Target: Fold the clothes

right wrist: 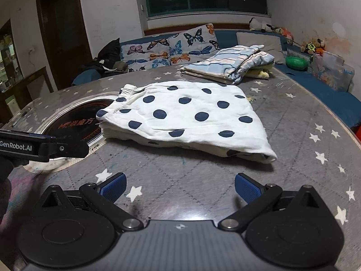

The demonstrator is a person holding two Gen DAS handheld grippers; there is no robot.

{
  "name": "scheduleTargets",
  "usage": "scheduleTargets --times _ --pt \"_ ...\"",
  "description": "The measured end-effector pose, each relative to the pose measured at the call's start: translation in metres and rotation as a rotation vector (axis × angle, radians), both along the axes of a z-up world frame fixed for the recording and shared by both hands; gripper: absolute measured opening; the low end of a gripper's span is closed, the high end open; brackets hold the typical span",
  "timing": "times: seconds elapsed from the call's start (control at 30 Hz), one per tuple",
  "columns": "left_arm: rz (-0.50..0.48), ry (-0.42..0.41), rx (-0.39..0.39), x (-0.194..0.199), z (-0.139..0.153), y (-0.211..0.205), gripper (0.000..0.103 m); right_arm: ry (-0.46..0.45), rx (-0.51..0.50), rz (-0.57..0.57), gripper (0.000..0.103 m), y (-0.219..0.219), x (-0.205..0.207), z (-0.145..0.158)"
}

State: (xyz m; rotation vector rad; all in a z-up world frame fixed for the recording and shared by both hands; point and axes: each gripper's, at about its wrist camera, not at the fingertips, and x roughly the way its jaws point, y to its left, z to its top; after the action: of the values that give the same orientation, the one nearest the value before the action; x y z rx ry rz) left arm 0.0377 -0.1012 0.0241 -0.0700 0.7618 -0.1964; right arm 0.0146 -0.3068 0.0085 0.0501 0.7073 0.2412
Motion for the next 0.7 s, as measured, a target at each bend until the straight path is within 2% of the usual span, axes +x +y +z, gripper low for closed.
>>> scheduleTargets --times 0.7 --pt "-0.019 -0.025 0.051 -0.0063 0.0007 -0.0034 0.103 0.007 0.012 0.010 0.103 0.0103 -0.0012 -0.0002"
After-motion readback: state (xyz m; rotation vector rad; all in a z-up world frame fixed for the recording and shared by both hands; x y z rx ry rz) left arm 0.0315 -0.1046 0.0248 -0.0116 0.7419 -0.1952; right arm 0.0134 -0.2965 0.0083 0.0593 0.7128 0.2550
